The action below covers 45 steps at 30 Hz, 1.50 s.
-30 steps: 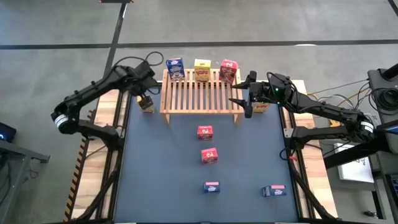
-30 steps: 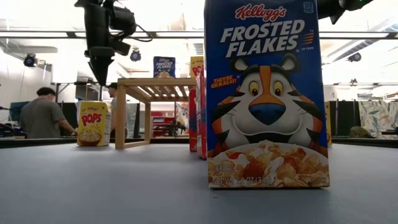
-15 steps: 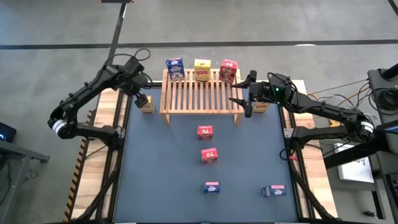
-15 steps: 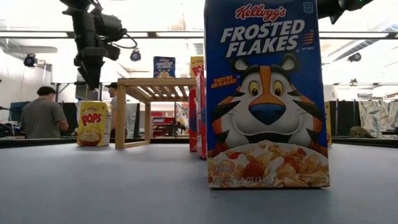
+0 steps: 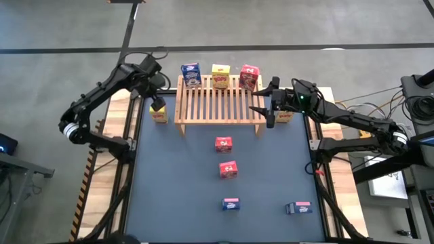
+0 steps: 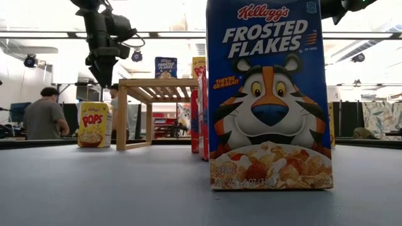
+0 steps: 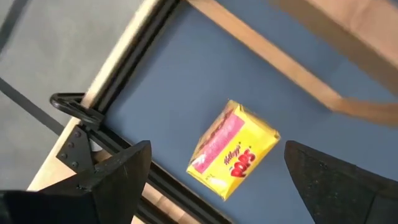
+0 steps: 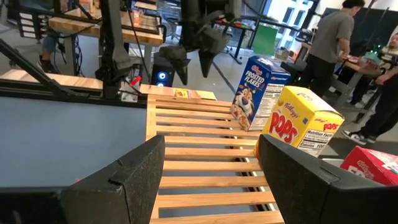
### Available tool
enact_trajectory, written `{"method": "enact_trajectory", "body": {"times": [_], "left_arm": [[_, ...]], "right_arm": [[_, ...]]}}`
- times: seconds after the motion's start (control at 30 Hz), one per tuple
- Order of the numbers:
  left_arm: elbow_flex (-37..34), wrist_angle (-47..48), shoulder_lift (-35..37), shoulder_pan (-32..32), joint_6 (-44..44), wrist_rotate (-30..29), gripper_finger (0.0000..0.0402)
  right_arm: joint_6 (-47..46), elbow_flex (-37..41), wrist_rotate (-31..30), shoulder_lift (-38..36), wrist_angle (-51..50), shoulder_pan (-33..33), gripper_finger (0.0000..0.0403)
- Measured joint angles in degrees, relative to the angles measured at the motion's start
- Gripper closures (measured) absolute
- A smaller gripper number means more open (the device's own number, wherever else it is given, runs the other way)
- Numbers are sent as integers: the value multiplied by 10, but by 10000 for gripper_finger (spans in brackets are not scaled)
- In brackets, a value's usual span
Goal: Stack cereal on shelf
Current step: Put the left yellow cereal box on the shelf aligned with the other yellow cereal box
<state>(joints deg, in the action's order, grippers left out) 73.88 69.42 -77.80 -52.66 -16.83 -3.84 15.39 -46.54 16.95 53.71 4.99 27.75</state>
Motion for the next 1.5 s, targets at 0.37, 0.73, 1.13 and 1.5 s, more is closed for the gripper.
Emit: {"method": "enact_trajectory", "body": {"times": [0.37, 0.73, 1.13, 1.5], "left_arm": [[2, 12, -32, 5, -76, 8, 45], [-58, 6, 8, 5, -112, 29, 46], [-104, -57, 22, 5, -179, 19, 53], [-126, -71, -7, 3, -198, 2, 53]], "right_arm": [[-3, 0, 0, 0, 0, 0, 154], [1, 0, 0, 0, 0, 0, 154], [-5, 0, 0, 0, 0, 0, 154], [-15, 0, 0, 0, 4, 0, 154]]}}
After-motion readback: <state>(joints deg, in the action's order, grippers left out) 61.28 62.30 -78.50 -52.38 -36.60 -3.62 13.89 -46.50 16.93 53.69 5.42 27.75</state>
